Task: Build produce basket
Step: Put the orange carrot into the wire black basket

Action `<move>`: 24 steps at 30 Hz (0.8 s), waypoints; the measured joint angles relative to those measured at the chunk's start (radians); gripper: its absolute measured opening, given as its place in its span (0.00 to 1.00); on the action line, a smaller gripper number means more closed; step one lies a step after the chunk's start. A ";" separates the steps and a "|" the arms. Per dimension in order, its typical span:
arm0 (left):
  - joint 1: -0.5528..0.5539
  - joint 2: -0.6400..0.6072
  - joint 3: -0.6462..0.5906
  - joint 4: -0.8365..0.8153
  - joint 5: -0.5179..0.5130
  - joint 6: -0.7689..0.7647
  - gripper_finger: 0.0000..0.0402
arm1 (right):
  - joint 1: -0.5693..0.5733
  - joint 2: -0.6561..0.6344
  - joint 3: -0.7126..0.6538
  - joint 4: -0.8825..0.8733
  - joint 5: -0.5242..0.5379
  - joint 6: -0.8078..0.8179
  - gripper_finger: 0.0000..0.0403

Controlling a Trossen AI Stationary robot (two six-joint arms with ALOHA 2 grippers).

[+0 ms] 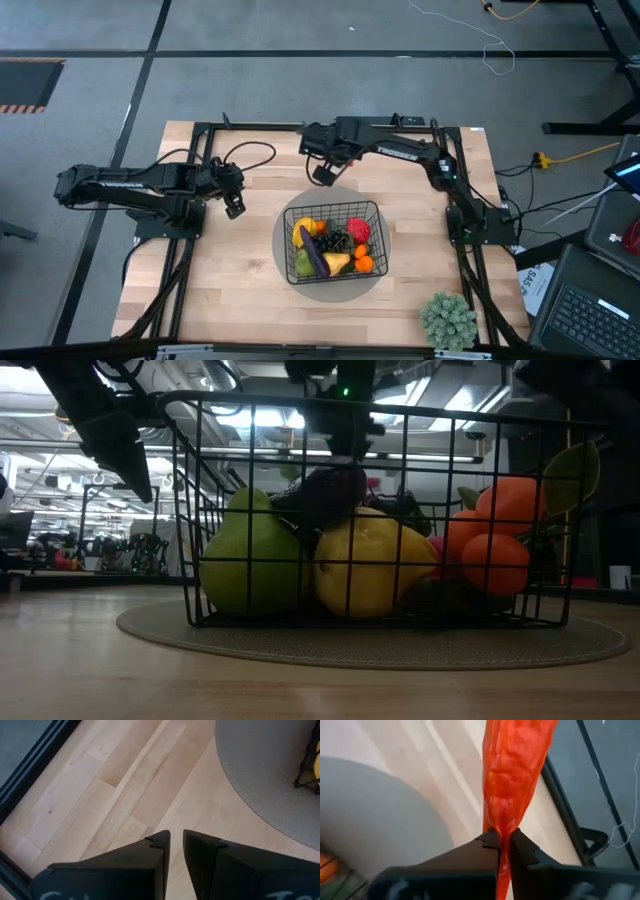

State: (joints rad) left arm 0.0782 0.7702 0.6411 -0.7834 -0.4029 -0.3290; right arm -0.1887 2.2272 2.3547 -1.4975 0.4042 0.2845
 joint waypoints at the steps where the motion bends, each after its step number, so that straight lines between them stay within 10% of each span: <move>1: 0.000 0.000 0.000 0.000 0.000 0.000 0.10 | 0.010 -0.009 0.000 -0.009 -0.001 0.005 0.00; 24: 0.000 0.000 0.000 0.000 0.000 0.000 0.10 | 0.354 -0.037 -0.004 -0.074 -0.156 0.256 0.01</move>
State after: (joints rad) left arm 0.0784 0.7701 0.6411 -0.7837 -0.4030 -0.3290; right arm 0.1653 2.1899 2.3508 -1.5711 0.2485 0.5402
